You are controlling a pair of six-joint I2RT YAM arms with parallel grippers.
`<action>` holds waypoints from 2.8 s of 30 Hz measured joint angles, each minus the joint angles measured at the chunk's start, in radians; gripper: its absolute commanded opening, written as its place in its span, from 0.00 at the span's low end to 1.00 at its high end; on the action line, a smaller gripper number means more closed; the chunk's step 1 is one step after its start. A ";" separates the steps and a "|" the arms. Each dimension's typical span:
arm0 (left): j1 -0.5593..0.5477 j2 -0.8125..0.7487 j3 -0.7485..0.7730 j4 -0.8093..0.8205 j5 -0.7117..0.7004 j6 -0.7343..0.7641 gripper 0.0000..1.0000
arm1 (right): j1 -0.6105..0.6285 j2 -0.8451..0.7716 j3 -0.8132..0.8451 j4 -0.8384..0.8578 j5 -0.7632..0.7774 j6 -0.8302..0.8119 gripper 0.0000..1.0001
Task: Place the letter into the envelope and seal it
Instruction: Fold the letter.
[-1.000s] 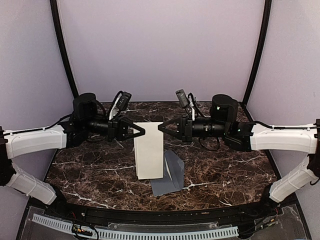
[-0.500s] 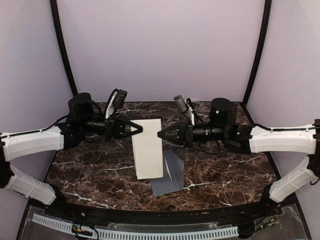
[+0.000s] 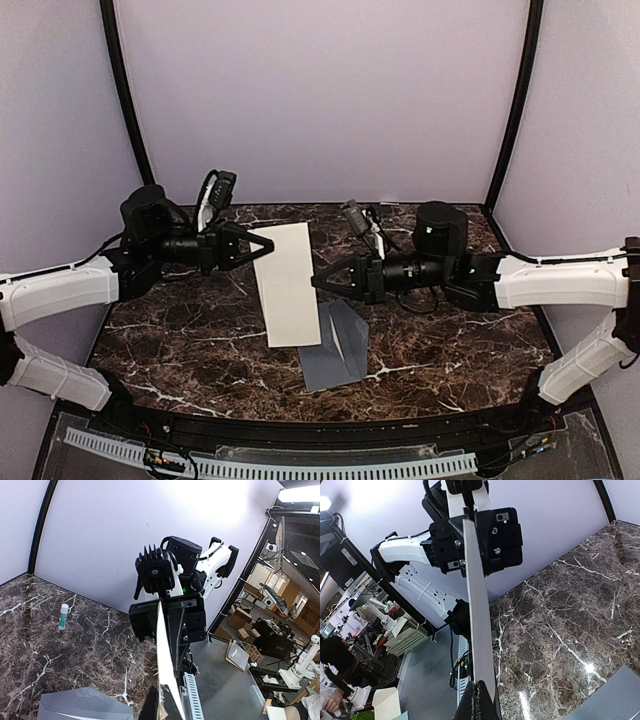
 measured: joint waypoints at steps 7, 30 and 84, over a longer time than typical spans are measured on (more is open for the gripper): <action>0.028 -0.017 -0.020 0.045 -0.015 -0.027 0.00 | 0.019 0.015 -0.006 0.000 -0.013 0.012 0.00; 0.092 -0.051 -0.039 0.089 -0.024 -0.069 0.00 | 0.054 0.068 -0.008 -0.024 0.014 0.013 0.00; 0.134 -0.051 -0.061 0.238 0.082 -0.182 0.00 | 0.095 0.069 -0.002 -0.106 0.208 -0.042 0.63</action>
